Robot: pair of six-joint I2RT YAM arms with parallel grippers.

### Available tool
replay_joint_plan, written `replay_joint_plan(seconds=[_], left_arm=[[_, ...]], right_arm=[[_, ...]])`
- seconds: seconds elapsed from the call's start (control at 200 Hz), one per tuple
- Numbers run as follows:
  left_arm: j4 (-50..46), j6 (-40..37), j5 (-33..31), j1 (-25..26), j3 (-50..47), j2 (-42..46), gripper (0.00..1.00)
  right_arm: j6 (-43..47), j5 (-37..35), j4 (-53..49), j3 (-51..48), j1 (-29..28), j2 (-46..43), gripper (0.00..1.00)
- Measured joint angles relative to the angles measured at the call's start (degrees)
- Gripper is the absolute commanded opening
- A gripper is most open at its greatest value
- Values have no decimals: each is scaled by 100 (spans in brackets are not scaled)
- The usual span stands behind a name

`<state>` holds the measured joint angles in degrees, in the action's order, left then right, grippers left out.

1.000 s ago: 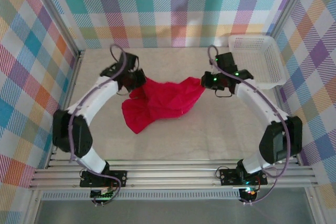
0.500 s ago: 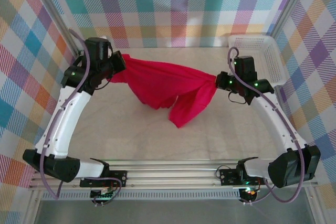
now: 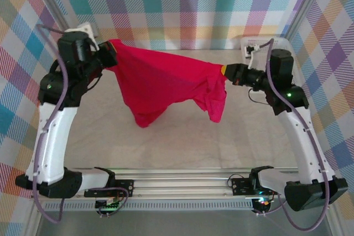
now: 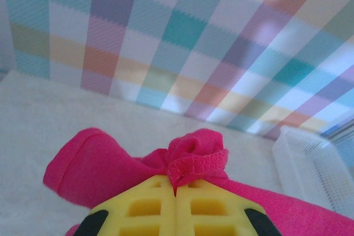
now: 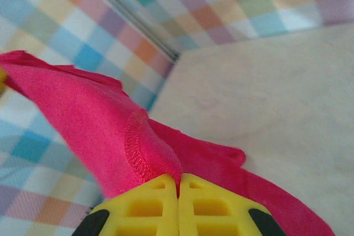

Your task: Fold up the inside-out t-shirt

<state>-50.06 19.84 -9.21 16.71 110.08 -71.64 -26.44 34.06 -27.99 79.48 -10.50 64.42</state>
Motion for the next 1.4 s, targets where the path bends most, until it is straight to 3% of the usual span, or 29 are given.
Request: replay_joint_plan(seconds=[0.205,0.365,0.47,0.585,0.61,0.655,0.685,0.715,0.755,0.785,0.855,0.95,1.085,1.235,1.325,1.4], left_arm=[[291,-129,79,2,225,649,0],[719,-151,398,2,-59,640,0],[1036,-225,566,2,-446,-46,0],[1377,-323,684,2,-520,-1670,0],[1456,-330,713,2,-505,-2142,11],[1488,-372,719,2,-448,-2900,43],[1449,-369,715,2,-382,-3447,55],[1390,-369,695,2,-306,-3906,63],[1248,-369,625,2,-199,-4452,71],[1102,-369,560,2,-142,-4734,73],[686,-363,365,2,-105,-5025,73],[293,-356,179,2,-179,-4739,72],[376,-173,184,13,-1646,-2914,69],[503,339,302,13,-3783,-785,68],[737,671,505,13,-4872,-330,68],[1025,925,728,11,-5499,-522,67]], right_arm=[[-120,44,15,153,0,-693,0],[-114,-483,140,-48,0,-920,0],[-114,-1095,321,-715,0,-870,0],[-122,-1856,538,-1644,7,-431,0],[-122,-2022,577,-1818,7,-282,0],[-125,-2319,599,-2083,7,26,5],[-125,-2496,597,-2201,9,219,9],[-127,-2697,581,-2282,11,444,16],[-149,-2920,538,-2293,11,726,34],[-125,-3058,531,-2275,11,887,46],[-120,-3307,299,-2037,11,1276,59],[-66,-3508,2,-1552,13,1639,75],[-33,-3449,-225,-1353,11,1624,76],[-205,-2796,-118,-1939,-98,1458,77],[-358,-2426,-15,-2361,-348,1580,77],[-498,-2170,144,-2540,-496,1906,77]])
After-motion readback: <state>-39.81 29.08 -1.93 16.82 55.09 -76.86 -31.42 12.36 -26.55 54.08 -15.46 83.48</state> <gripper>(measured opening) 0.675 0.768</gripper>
